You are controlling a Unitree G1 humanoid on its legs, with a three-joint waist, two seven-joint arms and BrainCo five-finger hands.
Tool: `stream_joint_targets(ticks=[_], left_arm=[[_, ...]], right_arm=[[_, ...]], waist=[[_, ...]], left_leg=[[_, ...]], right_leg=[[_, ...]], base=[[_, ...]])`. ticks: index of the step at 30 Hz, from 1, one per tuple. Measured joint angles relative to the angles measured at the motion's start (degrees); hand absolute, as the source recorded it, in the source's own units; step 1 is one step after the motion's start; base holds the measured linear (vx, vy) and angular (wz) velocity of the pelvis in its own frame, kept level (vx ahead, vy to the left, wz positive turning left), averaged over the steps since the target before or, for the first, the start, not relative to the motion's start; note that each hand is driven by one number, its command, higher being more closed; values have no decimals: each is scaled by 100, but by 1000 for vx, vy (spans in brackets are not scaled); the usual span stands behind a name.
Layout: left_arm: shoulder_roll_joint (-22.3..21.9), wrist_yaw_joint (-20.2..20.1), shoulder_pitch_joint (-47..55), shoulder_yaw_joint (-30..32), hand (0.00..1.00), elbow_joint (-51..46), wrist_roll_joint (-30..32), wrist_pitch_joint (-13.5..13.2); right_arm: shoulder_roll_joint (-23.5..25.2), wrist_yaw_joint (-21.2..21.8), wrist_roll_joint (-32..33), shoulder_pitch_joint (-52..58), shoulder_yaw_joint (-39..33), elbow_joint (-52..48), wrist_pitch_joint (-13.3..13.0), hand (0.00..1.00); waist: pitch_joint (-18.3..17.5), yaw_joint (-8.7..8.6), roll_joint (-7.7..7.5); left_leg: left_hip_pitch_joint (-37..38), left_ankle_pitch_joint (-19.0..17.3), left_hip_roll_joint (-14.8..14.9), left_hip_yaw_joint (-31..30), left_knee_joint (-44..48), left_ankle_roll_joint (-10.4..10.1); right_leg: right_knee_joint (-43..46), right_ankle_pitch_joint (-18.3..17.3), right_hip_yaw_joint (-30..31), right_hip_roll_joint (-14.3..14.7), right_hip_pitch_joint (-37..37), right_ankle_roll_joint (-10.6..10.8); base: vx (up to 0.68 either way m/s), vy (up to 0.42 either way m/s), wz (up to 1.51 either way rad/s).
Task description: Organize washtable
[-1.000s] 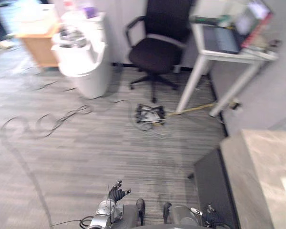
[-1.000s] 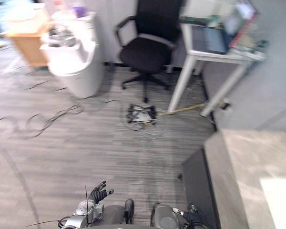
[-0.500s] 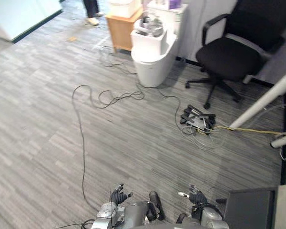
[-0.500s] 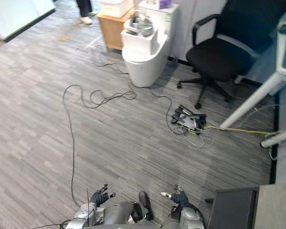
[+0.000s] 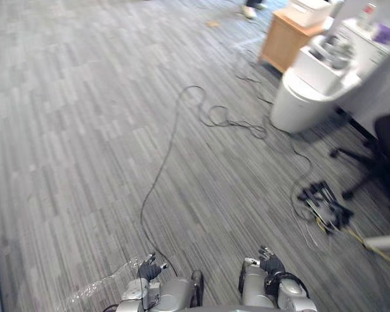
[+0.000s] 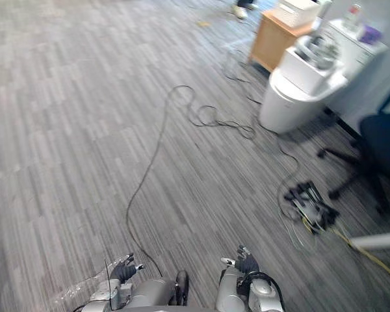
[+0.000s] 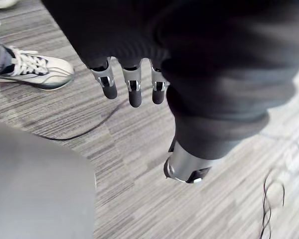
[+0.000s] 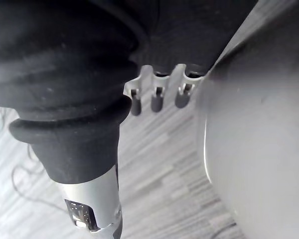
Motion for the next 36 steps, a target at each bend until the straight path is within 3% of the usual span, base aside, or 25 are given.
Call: stream_joint_targets(ticks=[2, 3, 4, 5, 6, 7, 8, 9, 11, 13, 14, 15, 16, 17, 18, 19, 24, 26, 27, 29, 30, 32, 34, 35, 36], left_arm=[[-19, -1, -10, 101, 0, -28, 5, 6], [-19, 0, -50, 102, 0, -31, 17, 12], [-53, 1, -181, 46, 0, -74, 48, 37], [27, -7, -262, -115, 0, -185, 94, 17], [26, -3, -299, -171, 0, -195, 113, -2], [-30, 3, -318, -355, 0, -191, 132, 3], [-63, -11, -301, -447, 0, -196, 157, -11], [-60, -2, -321, -484, 0, -252, 200, -19], [-2, -5, -322, -505, 0, -281, 240, -21], [-48, 2, -307, -512, 0, -287, 243, -14], [-36, -2, -259, -511, 0, -269, 248, -9], [-16, 0, -227, -495, 0, -226, 249, -8], [-7, 1, -202, -494, 0, -219, 250, -8], [-3, 1, -200, -493, 0, -174, 255, -5], [-59, 16, -212, -468, 0, -100, 253, 0], [-115, 14, -189, -440, 0, -83, 252, -1], [-293, 14, -166, -253, 0, 53, 247, 4], [-319, 12, -167, -246, 0, 92, 239, 2], [-284, 13, -170, -247, 0, 94, 231, -6], [-232, 19, -192, -231, 0, -14, 203, -13], [-233, 20, -205, -75, 0, -66, 151, -31], [-220, 37, -180, 19, 0, -77, 9, -44], [-212, 39, -179, 107, 0, -80, -15, -41], [-204, 38, -192, 111, 0, -65, -40, -26], [-154, 59, -183, 143, 0, -68, -40, -27]], right_arm=[[123, 70, -117, 41, 346, -365, -25, 0], [172, 117, -170, 95, 469, -517, -47, 0], [154, 171, -239, 79, 635, -635, -75, 0], [177, 243, -242, -129, 770, -478, -37, 0], [165, 251, -245, -226, 787, -424, -39, 0], [122, 239, -245, -285, 747, -383, -66, 0], [47, 238, -245, -315, 751, -361, -61, 0], [13, 240, -252, -345, 783, -380, -70, 0], [40, 239, -288, -354, 792, -374, -112, 0], [27, 241, -376, -363, 790, -279, -111, 0], [34, 244, -410, -343, 806, -219, -118, 0], [43, 241, -449, -268, 821, -212, -118, 0], [51, 239, -480, -207, 820, -212, -120, 0], [55, 228, -488, -82, 809, -205, -118, 0], [26, 227, -492, -22, 810, -110, -112, 0], [-11, 223, -490, -14, 801, -50, -103, 0], [-39, 220, -488, -8, 777, 54, -107, 0], [-35, 219, -479, 5, 764, 72, -113, 0], [-25, 218, -457, 20, 761, 110, -121, 0], [-13, 218, -359, 1, 766, 198, -130, 0], [-1, 213, -342, -29, 761, 266, -120, 0], [-28, 198, -235, -108, 680, 314, -112, 0], [-48, 174, -193, -245, 523, 334, -117, 0], [-55, 102, -157, -301, 528, 411, -113, 0], [-9, 107, -156, -316, 543, 428, -115, 0]], waist=[[-3, -32, -35], [10, -44, -28], [121, -91, 161], [165, -14, 92], [182, -22, 87], [145, -106, 158], [147, -77, 212], [111, -2, 148], [92, -18, 22], [112, 1, 50], [108, -27, 134], [95, -25, 113], [66, -26, 63], [-7, -30, -64], [-78, -49, 7], [-143, -27, 91], [-243, -92, 204], [-263, -146, 180], [-304, -169, 80], [-297, -150, 53], [-248, -17, 61], [-221, 52, 134], [-206, 70, 203], [-240, 166, 142], [-254, 198, 39]], left_leg=[[-162, -234, 181, 5, 525, -325], [-331, -277, 307, 308, 849, -454], [-778, -245, 625, 844, 1803, -676], [-1239, -338, 740, 1074, 2046, -667], [-1267, -356, 733, 1264, 1542, -587], [-1153, 76, 724, 1531, 284, -631], [-1054, 733, 798, 1659, -48, -141], [-945, 767, 724, 1657, -223, -90], [-921, 772, 684, 1598, -269, -80], [-707, 781, 789, 1478, -351, -10], [-474, 777, 929, 1383, -512, -4], [-234, 776, 981, 1374, -652, -7], [-143, 773, 951, 1372, -701, -15], [1, 726, 810, 1330, -762, -96], [123, 581, 764, 1246, -798, -279], [129, 585, 829, 1235, -840, -287], [503, 500, 948, 1231, -1015, -469], [491, 362, 965, 1121, -685, -684], [265, 258, 951, 1049, -73, -842], [-382, 248, 1072, 1051, 1352, -897], [-811, 45, 1245, 1162, 2189, -1040], [-1113, -268, 1391, 1241, 1973, -826], [-1323, -56, 1385, 1299, 901, -825], [-1150, 128, 1197, 1507, 489, -395], [-1128, 149, 1081, 1604, 366, -364]], right_leg=[[-458, 419, -501, 209, 129, -198], [-656, 827, -568, 288, 221, -311], [-871, 1076, -788, 390, 437, -269], [-1152, 1121, -816, 312, 548, -286], [-1324, 1181, -892, 271, 632, -277], [-1588, 1205, -1103, 267, 831, -234], [-1712, 1149, -1145, 358, 971, -157], [-1854, 1181, -1074, 355, 1041, -180], [-1943, 1194, -1066, 346, 1129, -179], [-1321, 1118, -1041, 388, 882, -190], [-1513, 836, -842, 676, 879, -257], [-2129, 874, -725, 914, 926, -333], [-2433, 1019, -719, 965, 959, -405], [-2869, 1594, -681, 987, 951, -434], [-2819, 1964, -730, 975, 947, -529], [-2823, 2011, -712, 1032, 926, -581], [-3089, 1987, -770, 1180, 1335, -613], [-3082, 1858, -914, 1149, 1588, -562], [-3068, 1682, -1048, 1049, 1691, -542], [-3059, 1549, -1266, 979, 1866, -598], [-2966, 1365, -1289, 903, 2033, -575], [-2829, 1214, -1320, 836, 2131, -534], [-2682, 1050, -1284, 680, 2107, -327], [-2617, 968, -1203, 500, 2078, -172], [-2621, 980, -1200, 418, 2029, -159]], base=[[207, -180, 73], [277, -229, 91], [265, -171, 87], [261, -147, 75], [268, -107, 59], [281, -118, 51], [339, -97, 33], [285, -38, 4], [278, -3, 16], [274, -37, 2], [254, -65, -7], [236, -79, 5], [215, -111, 30], [197, -134, 58], [212, -103, 48], [233, -44, 24], [188, -11, -6], [111, 49, 38], [101, 46, 85], [83, 48, 76], [56, 89, 37], [95, 161, 17], [140, 253, -5], [183, 262, -11], [200, 240, -9]])
